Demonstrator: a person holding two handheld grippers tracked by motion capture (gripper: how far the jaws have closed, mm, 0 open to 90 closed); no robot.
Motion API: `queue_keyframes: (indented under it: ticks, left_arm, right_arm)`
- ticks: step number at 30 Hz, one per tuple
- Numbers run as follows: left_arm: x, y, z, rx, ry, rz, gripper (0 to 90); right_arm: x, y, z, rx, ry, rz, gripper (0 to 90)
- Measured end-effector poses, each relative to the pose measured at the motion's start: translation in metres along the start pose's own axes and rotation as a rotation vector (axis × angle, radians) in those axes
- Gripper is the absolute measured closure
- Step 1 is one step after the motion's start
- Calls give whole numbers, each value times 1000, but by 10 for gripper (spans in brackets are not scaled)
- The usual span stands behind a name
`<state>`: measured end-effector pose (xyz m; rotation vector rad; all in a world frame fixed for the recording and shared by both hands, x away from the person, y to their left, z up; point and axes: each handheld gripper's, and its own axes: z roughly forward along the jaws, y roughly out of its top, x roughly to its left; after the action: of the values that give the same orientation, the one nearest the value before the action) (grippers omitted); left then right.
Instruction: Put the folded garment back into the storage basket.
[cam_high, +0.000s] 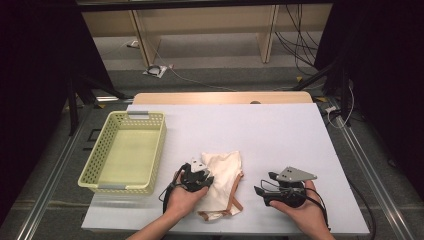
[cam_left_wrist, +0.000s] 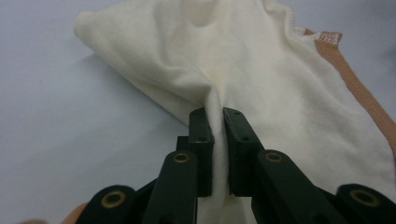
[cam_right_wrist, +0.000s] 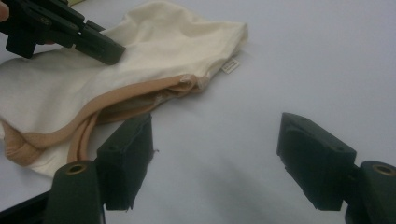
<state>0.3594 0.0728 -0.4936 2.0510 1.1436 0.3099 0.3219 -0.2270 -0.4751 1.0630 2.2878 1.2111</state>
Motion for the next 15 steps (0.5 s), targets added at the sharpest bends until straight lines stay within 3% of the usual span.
queue_keyframes:
  ticks: [4,10,15]
  left_arm:
    - [3,1,-1,3,-22,-26,831]
    - [8,4,-3,3,-55,-33,834]
    - [9,11,-11,-28,-72,-16,835]
  right_arm:
    - [0,0,1,1,2,-1,283]
    - [0,0,1,2,7,0,283]
    - [0,-1,1,1,7,-2,283]
